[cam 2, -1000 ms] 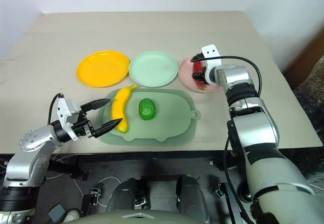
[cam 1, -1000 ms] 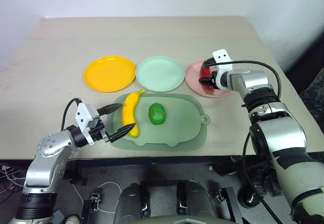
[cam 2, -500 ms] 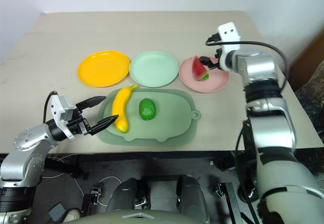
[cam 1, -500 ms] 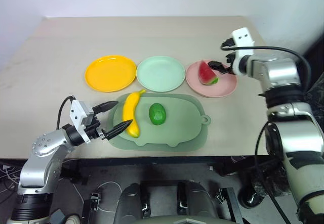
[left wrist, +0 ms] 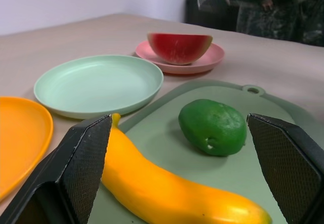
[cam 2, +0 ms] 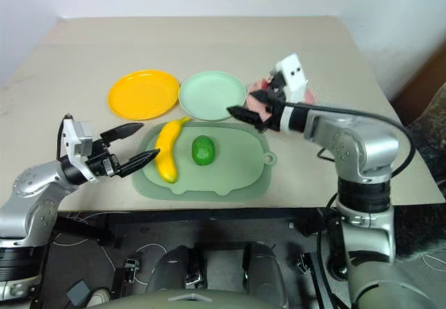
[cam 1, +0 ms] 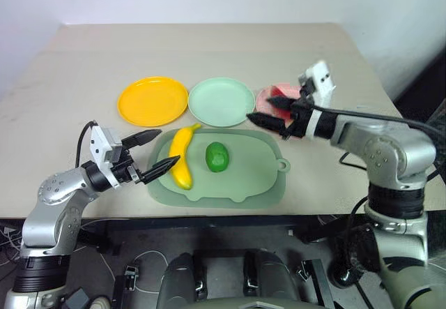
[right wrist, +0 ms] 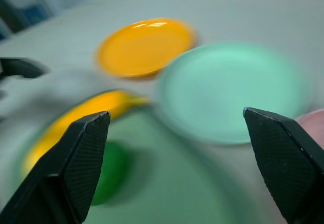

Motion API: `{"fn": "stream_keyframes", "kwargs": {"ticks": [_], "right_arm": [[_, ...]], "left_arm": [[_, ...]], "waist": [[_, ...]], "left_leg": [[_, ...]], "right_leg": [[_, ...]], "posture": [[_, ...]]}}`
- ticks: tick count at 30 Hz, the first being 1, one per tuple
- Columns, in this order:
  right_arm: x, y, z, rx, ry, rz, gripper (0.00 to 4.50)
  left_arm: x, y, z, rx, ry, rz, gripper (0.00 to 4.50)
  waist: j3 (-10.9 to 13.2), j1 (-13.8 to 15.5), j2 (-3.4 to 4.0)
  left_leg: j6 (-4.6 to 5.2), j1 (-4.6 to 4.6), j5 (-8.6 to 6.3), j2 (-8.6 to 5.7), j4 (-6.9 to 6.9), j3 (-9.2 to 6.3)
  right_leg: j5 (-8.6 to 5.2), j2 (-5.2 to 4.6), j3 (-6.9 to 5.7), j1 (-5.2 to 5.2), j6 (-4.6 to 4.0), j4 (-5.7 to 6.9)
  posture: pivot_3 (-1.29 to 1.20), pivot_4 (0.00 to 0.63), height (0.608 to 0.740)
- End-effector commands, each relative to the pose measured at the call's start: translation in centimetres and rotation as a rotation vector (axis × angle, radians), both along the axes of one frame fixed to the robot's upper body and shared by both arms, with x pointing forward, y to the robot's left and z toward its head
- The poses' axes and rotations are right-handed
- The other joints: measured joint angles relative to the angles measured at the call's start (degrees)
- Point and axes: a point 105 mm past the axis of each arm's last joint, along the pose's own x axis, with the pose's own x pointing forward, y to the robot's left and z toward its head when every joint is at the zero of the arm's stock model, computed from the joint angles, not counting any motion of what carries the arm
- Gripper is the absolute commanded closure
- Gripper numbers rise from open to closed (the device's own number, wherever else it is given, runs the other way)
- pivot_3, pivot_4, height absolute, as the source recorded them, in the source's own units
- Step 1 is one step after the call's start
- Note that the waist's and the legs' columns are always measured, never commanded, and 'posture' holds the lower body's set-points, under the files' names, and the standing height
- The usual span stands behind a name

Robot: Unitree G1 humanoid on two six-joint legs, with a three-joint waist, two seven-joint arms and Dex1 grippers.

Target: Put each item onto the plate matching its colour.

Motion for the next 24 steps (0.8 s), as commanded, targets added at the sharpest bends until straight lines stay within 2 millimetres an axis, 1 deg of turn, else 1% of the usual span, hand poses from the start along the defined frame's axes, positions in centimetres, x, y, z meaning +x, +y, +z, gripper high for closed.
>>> {"fn": "stream_keyframes", "kwargs": {"ticks": [1, 4, 6, 8, 10, 12, 19, 24], "right_arm": [[-1.3, 1.2, -0.2, 0.021, 0.009, 0.04, 0.04], [-1.8, 2.6, -1.4, 0.033, 0.064, 0.062, 0.04], [-1.4, 3.6, -2.7, 0.024, 0.113, 0.034, 0.04], [-0.9, 4.2, -3.7, 0.016, 0.155, 0.004, 0.04], [-0.9, 4.7, -3.6, 0.029, 0.171, 0.003, 0.04], [-1.0, 5.2, -3.8, 0.044, 0.202, 0.002, 0.04], [-1.2, 7.1, -5.2, 0.018, 0.288, 0.019, 0.04], [-0.9, 8.2, -6.2, -0.014, 0.294, 0.022, 0.04]], "left_arm": [[0.0, 0.5, 1.1, 0.008, -0.032, 0.005, 0.0], [0.0, 0.7, 1.1, 0.021, -0.023, 0.009, 0.0], [-0.2, 0.8, 1.1, 0.029, -0.02, 0.01, 0.0], [-0.3, 0.8, 1.2, 0.031, -0.02, 0.01, 0.0], [-0.3, 0.9, 1.3, 0.031, -0.018, 0.018, 0.0], [-0.3, 1.1, 1.8, -0.009, -0.019, 0.038, 0.0], [-0.4, 1.1, 2.1, -0.006, -0.02, 0.053, 0.0], [-0.5, 1.0, 2.2, -0.003, -0.018, 0.054, 0.0]], "waist": [[0.0, 0.04, 0.0], [0.0, -0.12, 0.0], [0.0, -0.22, 0.0], [0.0, -0.25, 0.0], [0.0, -0.17, 0.0], [0.0, -0.01, 0.0], [-0.01, -0.17, -0.02], [-0.01, -0.2, -0.02]], "left_leg": [[0.0, 0.0, 0.0, -0.01, 0.0, 0.0], [0.0, 0.0, 0.0, 0.0, -0.03, 0.0], [0.0, 0.0, 0.0, 0.0, -0.04, 0.01], [0.0, 0.0, 0.0, 0.0, -0.04, 0.01], [-0.01, -0.01, 0.0, 0.0, -0.04, 0.03], [0.0, -0.03, 0.0, -0.01, -0.04, 0.02], [0.0, -0.02, 0.0, -0.02, -0.03, 0.01], [-0.01, -0.02, 0.0, -0.01, -0.04, 0.01]], "right_leg": [[0.0, 0.0, 0.0, -0.01, 0.0, 0.0], [0.0, 0.0, 0.01, -0.03, 0.0, 0.0], [0.0, 0.02, 0.01, -0.04, 0.0, 0.0], [0.0, 0.02, 0.01, -0.04, 0.0, 0.0], [0.0, 0.03, 0.02, -0.06, 0.0, 0.01], [0.0, 0.02, 0.01, -0.05, 0.0, -0.01], [0.0, 0.02, 0.01, -0.04, 0.0, 0.0], [0.0, 0.02, 0.01, -0.05, 0.0, 0.0]], "posture": [[0.0, 0.15, 0.695], [0.0, 0.15, 0.695], [0.0, 0.15, 0.695], [0.0, 0.15, 0.695], [0.0, 0.15, 0.695], [0.0, 0.15, 0.695], [0.0, 0.15, 0.695], [0.0, 0.15, 0.695]]}}
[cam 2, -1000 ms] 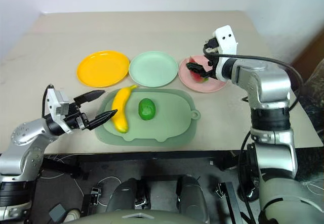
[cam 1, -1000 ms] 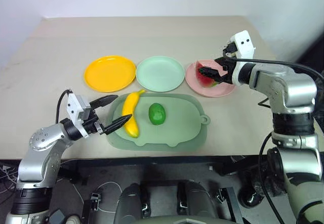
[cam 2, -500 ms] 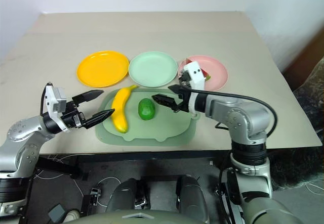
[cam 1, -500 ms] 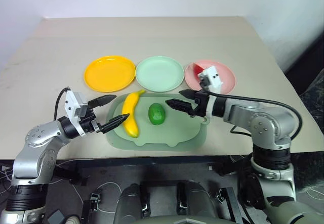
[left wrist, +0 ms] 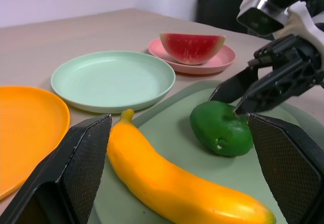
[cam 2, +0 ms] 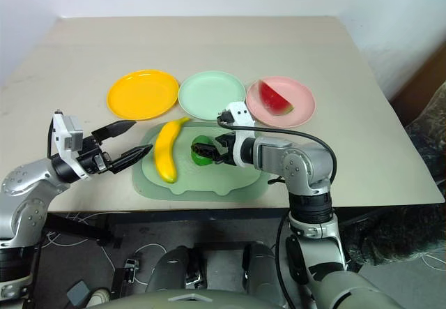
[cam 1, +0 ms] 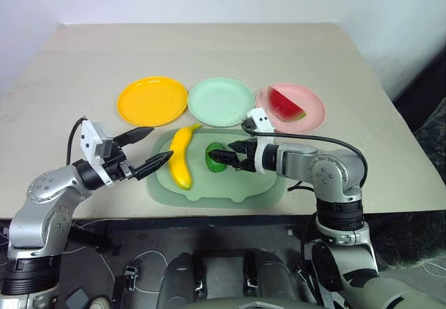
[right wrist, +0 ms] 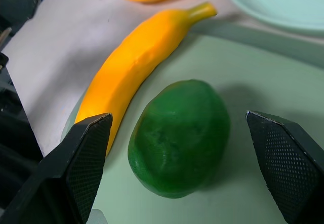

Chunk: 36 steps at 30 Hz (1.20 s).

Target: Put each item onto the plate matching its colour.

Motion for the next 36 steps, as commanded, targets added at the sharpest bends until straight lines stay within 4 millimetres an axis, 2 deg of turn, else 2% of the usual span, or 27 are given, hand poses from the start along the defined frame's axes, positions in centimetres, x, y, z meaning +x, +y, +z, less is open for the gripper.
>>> {"fn": "stream_keyframes", "kwargs": {"ticks": [1, 5, 8, 10, 11, 16, 18, 21, 24, 28, 33, 36], "right_arm": [[0.4, 0.9, 0.3, -0.008, -0.034, 0.006, 0.04], [0.5, 1.2, -0.3, -0.04, -0.03, 0.014, 0.04], [0.9, 1.1, 0.2, -0.034, -0.065, 0.006, 0.6], [0.9, 0.8, 1.3, -0.027, -0.112, 0.021, 1.24], [0.9, 0.6, 2.0, -0.022, -0.134, 0.028, 1.41], [1.4, 0.0, 7.0, 0.061, -0.242, 0.083, 1.46], [2.6, -0.2, 9.1, 0.074, -0.304, 0.07, 1.46], [4.9, 0.0, 10.0, 0.075, -0.335, 0.023, 1.46], [7.5, 0.3, 9.7, 0.061, -0.33, -0.03, 1.46], [10.0, 1.0, 8.4, -0.002, -0.341, -0.057, 1.46], [12.4, 1.7, 6.3, -0.091, -0.351, -0.103, 1.46], [13.6, 1.3, 4.8, -0.206, -0.388, -0.16, 1.46]], "left_arm": [[-0.4, 0.0, 1.4, 0.008, -0.052, -0.001, 0.0], [-0.4, -0.1, 1.4, 0.009, -0.053, 0.001, 0.0], [-0.4, -0.1, 1.4, 0.013, -0.052, 0.002, 0.0], [-0.4, -0.1, 1.4, 0.015, -0.052, 0.002, 0.0], [-0.4, -0.1, 1.4, 0.015, -0.051, 0.003, 0.0], [-0.5, -0.1, 1.4, 0.014, -0.052, 0.01, 0.0], [-0.5, -0.2, 1.4, 0.012, -0.054, 0.015, 0.0], [-0.6, -0.4, 1.3, 0.01, -0.054, 0.016, 0.0], [-0.7, -0.6, 1.2, 0.011, -0.053, 0.012, 0.0], [-0.8, -0.7, 1.1, 0.012, -0.054, 0.015, 0.0], [-0.7, -0.8, 1.2, 0.009, -0.062, 0.021, 0.0], [-0.8, -0.8, 1.3, 0.012, -0.066, 0.027, 0.0]], "waist": [[0.0, 0.02, 0.0], [0.0, 0.03, 0.0], [0.0, 0.02, 0.0], [0.0, 0.05, 0.0], [0.0, 0.06, 0.0], [0.01, 0.0, 0.01], [0.01, -0.1, 0.01], [0.0, -0.07, 0.0], [0.0, -0.08, 0.0], [0.01, -0.09, 0.01], [0.02, -0.17, 0.03], [0.02, -0.13, 0.03]], "left_leg": [[0.0, 0.0, 0.0, 0.0, 0.0, 0.0], [0.0, 0.0, 0.0, 0.0, 0.0, 0.0], [0.0, 0.0, 0.0, 0.0, 0.0, 0.0], [0.0, 0.0, 0.0, 0.0, 0.0, 0.0], [0.0, 0.0, 0.0, 0.0, 0.0, 0.01], [0.0, -0.01, 0.0, 0.01, -0.01, 0.0], [0.0, -0.01, 0.0, 0.01, -0.01, 0.01], [0.0, 0.0, 0.0, 0.01, -0.03, 0.02], [0.0, 0.01, 0.0, 0.0, -0.02, 0.05], [0.0, -0.02, 0.0, 0.0, -0.01, 0.08], [-0.01, -0.03, 0.01, 0.01, -0.02, 0.11], [-0.01, -0.04, 0.01, 0.01, -0.01, 0.12]], "right_leg": [[0.0, 0.0, 0.0, 0.0, 0.0, 0.0], [0.0, 0.0, 0.0, 0.0, 0.0, 0.0], [0.0, 0.0, 0.0, 0.0, 0.0, 0.0], [0.0, 0.0, 0.0, -0.01, 0.0, 0.0], [0.0, 0.0, 0.0, -0.01, 0.0, 0.0], [0.0, 0.0, 0.0, -0.03, 0.0, 0.0], [0.0, 0.0, 0.0, -0.04, 0.0, 0.0], [0.0, 0.01, 0.0, -0.03, 0.0, 0.0], [0.0, 0.01, 0.0, -0.01, 0.0, 0.0], [0.0, 0.01, 0.01, -0.05, 0.0, 0.01], [0.0, 0.02, 0.01, -0.09, 0.0, 0.02], [0.0, 0.02, 0.02, -0.1, 0.01, 0.03]], "posture": [[0.0, 0.15, 0.695], [0.0, 0.15, 0.695], [0.0, 0.15, 0.695], [0.0, 0.15, 0.695], [0.0, 0.15, 0.695], [0.0, 0.15, 0.695], [0.0, 0.15, 0.695], [0.0, 0.15, 0.695], [0.0, 0.15, 0.695], [0.0, 0.15, 0.695], [0.0, 0.15, 0.695], [0.0, 0.15, 0.695]]}}
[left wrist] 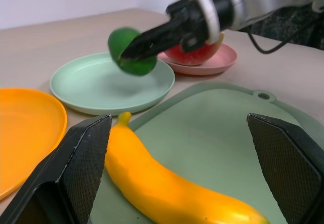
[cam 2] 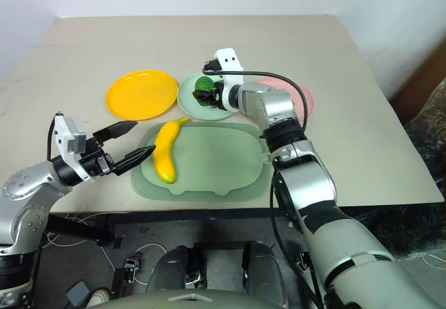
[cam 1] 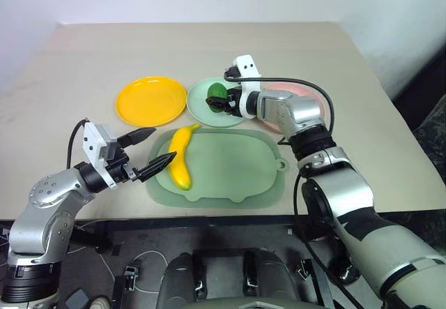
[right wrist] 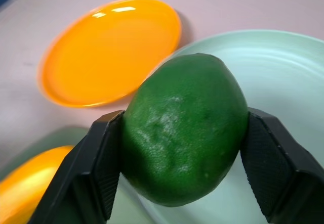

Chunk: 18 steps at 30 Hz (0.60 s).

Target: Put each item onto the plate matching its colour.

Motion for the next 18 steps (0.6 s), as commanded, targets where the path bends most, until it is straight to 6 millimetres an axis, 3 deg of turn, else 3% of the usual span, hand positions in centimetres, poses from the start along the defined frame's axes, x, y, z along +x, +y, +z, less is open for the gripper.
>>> {"fn": "stream_keyframes", "kwargs": {"ticks": [1, 3, 4, 7, 13, 18], "right_arm": [[1.1, 0.1, 0.7, -0.082, -0.101, -0.043, 1.46], [1.3, 0.2, 0.9, -0.079, -0.11, -0.054, 1.46], [1.4, 0.2, 1.1, -0.075, -0.116, -0.062, 0.72], [1.5, 0.2, 1.7, -0.055, -0.123, -0.066, 0.05], [0.9, 0.3, 4.3, 0.028, -0.157, 0.023, 0.05], [-0.7, -0.4, 5.1, 0.092, -0.19, 0.09, 0.05]], "left_arm": [[-0.4, -0.2, 1.0, 0.01, -0.053, 0.001, 0.0], [-0.5, -0.2, 0.9, 0.01, -0.054, 0.004, 0.0], [-0.5, -0.3, 0.9, 0.009, -0.054, 0.005, 0.0], [-0.6, -0.4, 0.8, 0.006, -0.052, 0.008, 0.0], [-0.8, -0.3, 0.8, 0.001, -0.049, 0.013, 0.0], [-0.7, -0.2, 0.6, -0.003, -0.048, 0.029, 0.0]], "waist": [[0.0, 0.04, 0.01], [0.0, 0.05, 0.01], [0.01, 0.02, 0.02], [0.01, -0.05, 0.02], [0.02, -0.01, 0.03], [0.01, 0.17, 0.01]], "left_leg": [[0.0, 0.0, 0.0, 0.0, 0.0, 0.0], [0.0, -0.02, 0.0, 0.0, 0.02, -0.01], [0.0, -0.02, 0.0, 0.0, 0.02, -0.01], [-0.01, -0.03, 0.01, 0.01, 0.02, -0.02], [-0.02, -0.03, 0.01, 0.01, 0.02, -0.03], [-0.02, -0.04, 0.01, 0.02, 0.04, -0.08]], "right_leg": [[0.0, 0.0, 0.0, 0.0, 0.0, 0.0], [0.0, 0.0, 0.0, 0.0, 0.0, 0.0], [0.0, 0.0, 0.0, 0.0, 0.0, 0.0], [0.0, 0.0, 0.01, -0.03, 0.0, 0.03], [0.0, 0.0, 0.02, -0.04, 0.0, 0.04], [0.0, -0.01, 0.01, 0.01, 0.0, 0.01]], "posture": [[0.0, 0.15, 0.695], [0.0, 0.15, 0.695], [0.0, 0.15, 0.695], [0.0, 0.15, 0.695], [0.0, 0.15, 0.695], [0.0, 0.15, 0.695]]}}
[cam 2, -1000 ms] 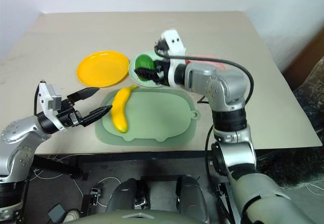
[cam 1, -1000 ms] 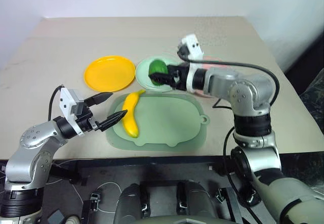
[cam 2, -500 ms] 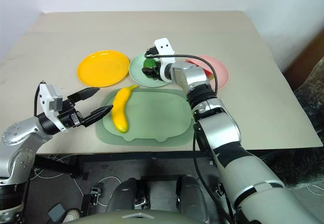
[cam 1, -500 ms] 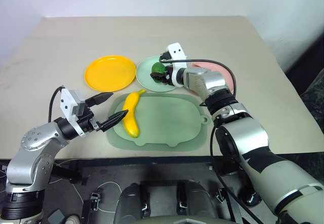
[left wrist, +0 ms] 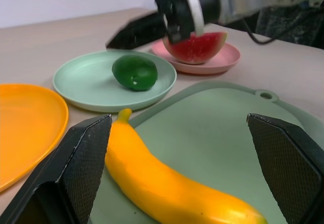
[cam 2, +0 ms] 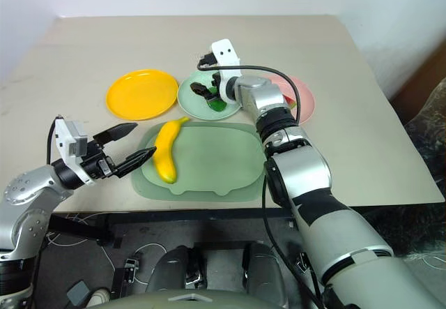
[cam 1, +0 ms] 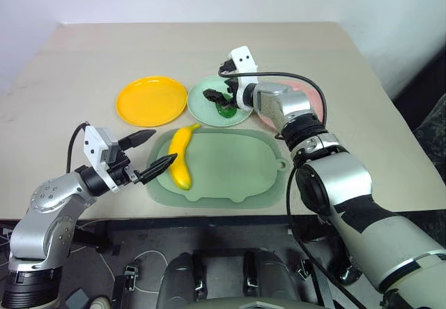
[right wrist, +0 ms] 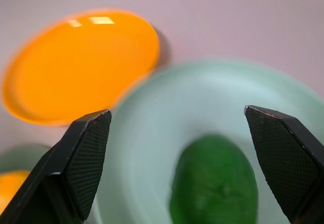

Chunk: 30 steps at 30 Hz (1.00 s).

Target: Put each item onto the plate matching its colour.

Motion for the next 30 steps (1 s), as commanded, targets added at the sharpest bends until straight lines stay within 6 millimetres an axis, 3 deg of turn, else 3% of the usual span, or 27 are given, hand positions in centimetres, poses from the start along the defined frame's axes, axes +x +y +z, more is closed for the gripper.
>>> {"fn": "stream_keyframes", "kwargs": {"ticks": [1, 7, 12, 17, 22, 30], "right_arm": [[-1.7, -0.7, 2.1, 0.075, -0.066, 0.063, 0.05], [-6.9, -1.8, 1.4, 0.068, -0.108, 0.133, 0.05], [-9.3, -2.4, 1.2, 0.093, -0.092, 0.139, 0.05], [-13.5, -4.6, -0.1, 0.141, -0.143, 0.272, 0.05], [-15.1, -6.1, -0.8, 0.147, -0.177, 0.288, 0.05], [-17.4, -7.5, -1.7, 0.213, -0.256, 0.345, 0.05]], "left_arm": [[-0.3, -0.2, 1.1, 0.0, -0.056, 0.008, 0.0], [0.3, 0.5, 0.6, 0.011, -0.068, 0.113, 0.0], [0.8, 1.0, 1.0, 0.007, -0.108, 0.189, 0.0], [1.3, 1.1, 1.0, 0.002, -0.127, 0.303, 0.0], [1.3, 1.1, 0.9, -0.044, -0.124, 0.369, 0.0], [1.9, -1.4, 0.6, -0.112, -0.089, 0.472, 0.0]], "waist": [[-0.01, 0.08, -0.01], [0.0, -0.04, 0.0], [0.0, -0.11, 0.0], [-0.06, 0.9, -0.09], [-0.06, 1.29, -0.09], [-0.07, 1.75, -0.14]], "left_leg": [[0.0, 0.0, 0.0, -0.01, 0.0, 0.01], [0.0, 0.0, 0.0, 0.0, -0.03, -0.02], [-0.02, 0.06, 0.01, 0.01, -0.03, -0.02], [0.03, 0.05, -0.03, -0.03, -0.04, -0.08], [0.04, 0.11, -0.03, -0.02, -0.02, -0.08], [0.08, 0.15, -0.05, -0.06, 0.03, -0.14]], "right_leg": [[0.0, 0.0, 0.0, 0.0, 0.0, 0.0], [0.0, -0.01, 0.0, -0.01, 0.0, 0.0], [0.0, 0.0, 0.01, 0.0, -0.01, 0.03], [0.0, -0.03, -0.06, 0.13, 0.0, -0.14], [0.01, -0.02, -0.04, 0.13, -0.01, -0.1], [0.01, -0.03, -0.05, 0.27, 0.0, -0.12]], "posture": [[0.0, 0.15, 0.695], [0.0, 0.15, 0.695], [0.0, 0.15, 0.695], [0.0, 0.15, 0.695], [0.0, 0.15, 0.695], [0.0, 0.15, 0.695]]}}
